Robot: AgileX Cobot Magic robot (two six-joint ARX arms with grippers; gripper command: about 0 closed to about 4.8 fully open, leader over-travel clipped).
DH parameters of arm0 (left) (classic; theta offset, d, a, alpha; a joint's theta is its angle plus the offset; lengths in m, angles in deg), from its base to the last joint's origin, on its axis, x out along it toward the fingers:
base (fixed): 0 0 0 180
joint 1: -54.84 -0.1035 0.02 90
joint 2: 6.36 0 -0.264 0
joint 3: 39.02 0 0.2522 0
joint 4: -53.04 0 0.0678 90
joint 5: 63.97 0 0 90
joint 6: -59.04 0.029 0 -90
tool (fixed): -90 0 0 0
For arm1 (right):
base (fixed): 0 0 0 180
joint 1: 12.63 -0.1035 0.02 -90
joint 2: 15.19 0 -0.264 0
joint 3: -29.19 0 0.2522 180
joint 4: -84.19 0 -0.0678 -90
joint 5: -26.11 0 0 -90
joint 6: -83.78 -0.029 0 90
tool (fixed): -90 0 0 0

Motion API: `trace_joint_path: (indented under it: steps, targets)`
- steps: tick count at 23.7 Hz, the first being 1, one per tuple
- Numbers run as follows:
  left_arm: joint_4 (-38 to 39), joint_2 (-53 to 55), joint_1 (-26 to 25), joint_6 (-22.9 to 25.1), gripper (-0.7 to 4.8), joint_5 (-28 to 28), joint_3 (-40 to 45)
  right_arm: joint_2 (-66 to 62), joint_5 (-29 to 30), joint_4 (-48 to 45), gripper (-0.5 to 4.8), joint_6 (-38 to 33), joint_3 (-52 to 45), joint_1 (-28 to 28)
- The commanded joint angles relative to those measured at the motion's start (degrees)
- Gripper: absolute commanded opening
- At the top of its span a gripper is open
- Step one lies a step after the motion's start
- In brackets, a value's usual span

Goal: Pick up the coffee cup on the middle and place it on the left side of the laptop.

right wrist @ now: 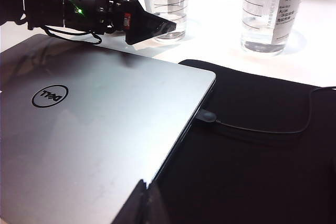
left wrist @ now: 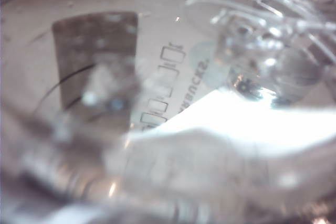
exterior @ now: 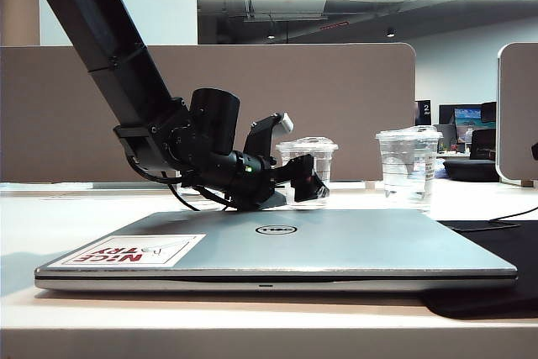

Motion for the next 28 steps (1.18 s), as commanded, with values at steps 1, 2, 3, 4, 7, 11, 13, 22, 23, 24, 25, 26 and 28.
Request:
trace_joint_path:
  steps: [1,2,3,4,7,11,13,22,23,24,25,26,28]
  targets:
    - [0.9,0.1,0.5,-0.2,4.79,-0.1,-1.8,0.0,-0.1,-1.0,-0.05,0.0,-0.2,0.0]
    - [1.3,0.1,0.5,-0.2,4.79,0.0,-2.3,0.0,-0.1,-1.0,-0.05,0.0,-0.2,0.0]
    - [1.5,0.2,0.7,-0.2,4.79,0.2,-2.6,0.0,-0.1,-1.0,-0.05,0.0,-0.2,0.0]
    - [1.6,0.2,0.7,-0.2,4.6,0.4,-3.0,0.0,-0.1,-1.0,-0.05,0.0,-0.2,0.0]
    - [2.5,0.3,0.9,-0.2,4.04,1.1,-3.6,0.0,-0.1,-1.0,-0.05,0.0,-0.2,0.0]
    - [3.9,0.8,0.9,-0.2,3.38,1.4,-3.8,0.0,-0.1,-1.0,-0.05,0.0,-0.2,0.0]
    - [4.5,0.8,0.9,-0.2,2.97,1.4,-3.7,0.0,-0.1,-1.0,-0.05,0.0,-0.2,0.0]
    - [4.5,0.7,1.0,0.0,2.95,0.8,-3.8,0.1,-0.1,-1.0,-0.05,0.0,-0.2,0.0]
    - [4.3,0.7,1.0,0.0,2.95,0.8,-3.8,0.1,-0.1,-1.0,-0.05,0.0,-0.2,0.0]
    - [4.2,0.7,1.0,0.0,2.95,0.4,-3.8,0.1,-0.1,-1.0,-0.05,0.0,-0.2,0.0]
    - [4.1,0.5,1.0,0.0,2.95,-0.4,-3.7,0.1,-0.1,-1.0,-0.05,0.0,-0.2,0.0]
    - [4.1,0.4,1.0,0.0,2.95,-0.6,-3.7,0.1,-0.1,-1.0,-0.05,0.0,-0.2,0.0]
    - [4.2,-0.1,1.0,0.1,2.95,-1.5,-3.7,0.1,-0.1,-1.0,-0.05,0.0,-0.2,0.0]
